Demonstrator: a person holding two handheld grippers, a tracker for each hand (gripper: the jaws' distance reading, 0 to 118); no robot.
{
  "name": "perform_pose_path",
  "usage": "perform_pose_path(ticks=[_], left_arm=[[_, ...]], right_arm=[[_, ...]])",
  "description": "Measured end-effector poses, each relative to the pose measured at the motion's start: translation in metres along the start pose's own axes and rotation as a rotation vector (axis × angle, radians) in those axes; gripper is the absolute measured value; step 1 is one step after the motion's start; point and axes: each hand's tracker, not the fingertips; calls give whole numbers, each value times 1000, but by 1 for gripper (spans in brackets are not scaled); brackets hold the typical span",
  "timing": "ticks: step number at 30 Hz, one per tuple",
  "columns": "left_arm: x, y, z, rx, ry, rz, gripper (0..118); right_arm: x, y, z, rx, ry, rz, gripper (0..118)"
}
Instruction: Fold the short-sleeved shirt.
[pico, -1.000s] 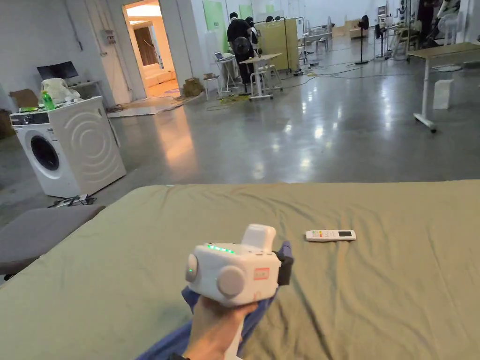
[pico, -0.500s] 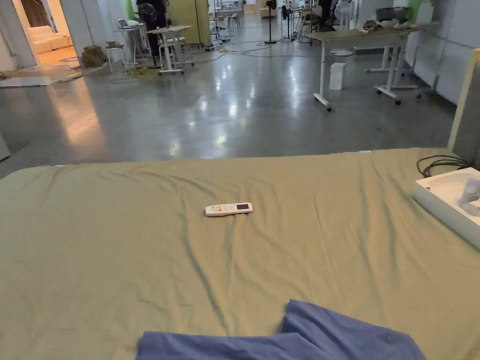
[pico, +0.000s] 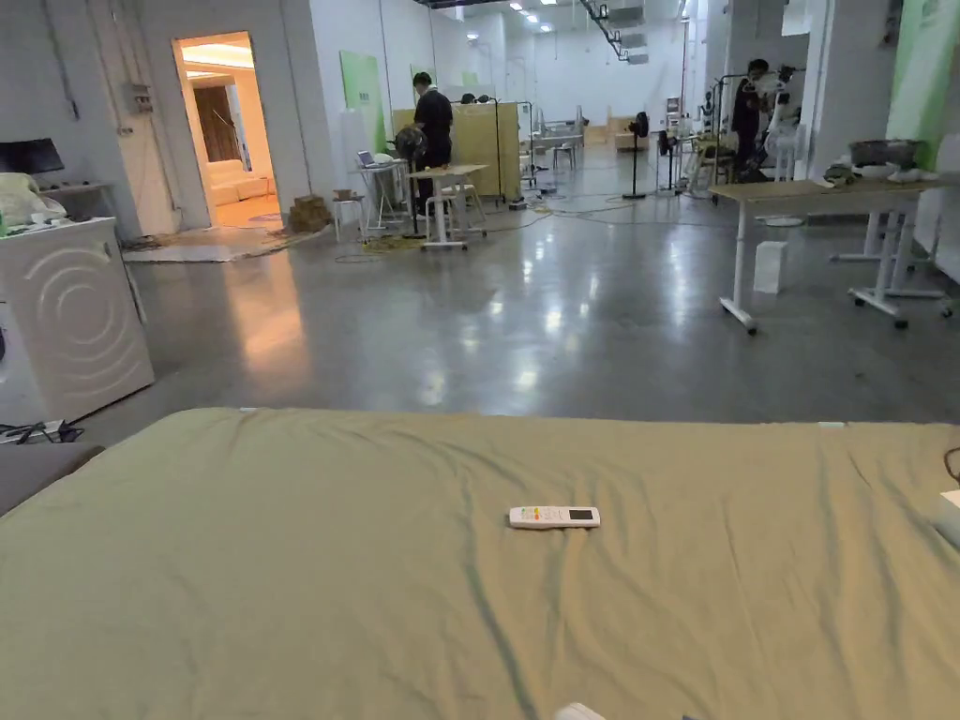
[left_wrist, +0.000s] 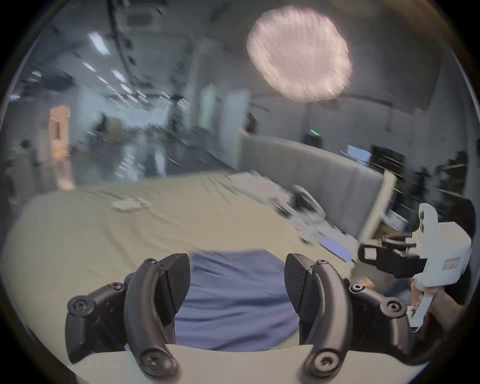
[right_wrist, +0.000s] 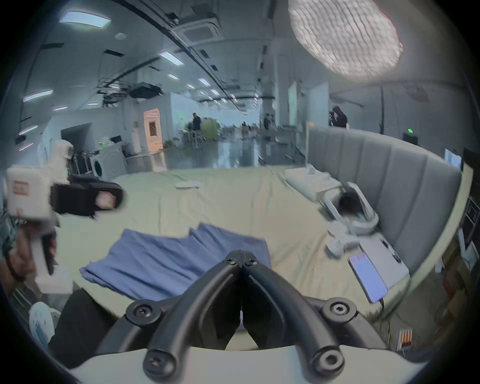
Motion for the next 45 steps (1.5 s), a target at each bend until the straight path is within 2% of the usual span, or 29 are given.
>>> perform_pose_path(ticks=[6, 9, 10, 11, 12, 13, 15, 16, 17, 18, 20, 22, 36, 45], left_arm=[[-19, 25, 130, 229, 451, -74, 80], [-14, 23, 161, 285, 482, -99, 78], [-10, 22, 170, 279, 504, -108, 73], [-7, 20, 175, 273, 519, -121, 61], [-3, 18, 181, 274, 539, -133, 35], [-1, 16, 182, 270, 553, -139, 23], [2, 12, 188, 260, 527, -138, 18], [1, 10, 188, 241, 474, -140, 6], [2, 8, 188, 245, 472, -131, 2], [4, 5, 189, 245, 501, -116, 1], [6, 0, 188, 215, 447, -89, 1], [7, -4, 184, 201, 464, -89, 1], [0, -3, 175, 153, 420, -50, 1], [-65, -12, 127, -26, 418, 143, 1]], right_arm=[[-20, 30, 3, 92, 58, -11, 0], [-28, 39, 9, 127, 61, -15, 0], [-28, 39, 12, 136, 69, -12, 0], [-29, 39, 15, 141, 75, -7, 0], [-30, 40, 19, 146, 78, 0, 0], [-31, 40, 23, 150, 79, 8, 0], [-32, 39, 31, 145, 82, 8, 0], [-32, 38, 36, 150, 84, 6, 0], [-31, 37, 40, 157, 85, 4, 0], [-32, 36, 43, 176, 79, 9, 0], [-32, 33, 49, 176, 65, 24, 0], [-38, 36, 52, 171, 43, 39, 0], [-36, 36, 54, 171, 50, 36, 0], [-33, 20, 38, 88, 60, 29, 0]])
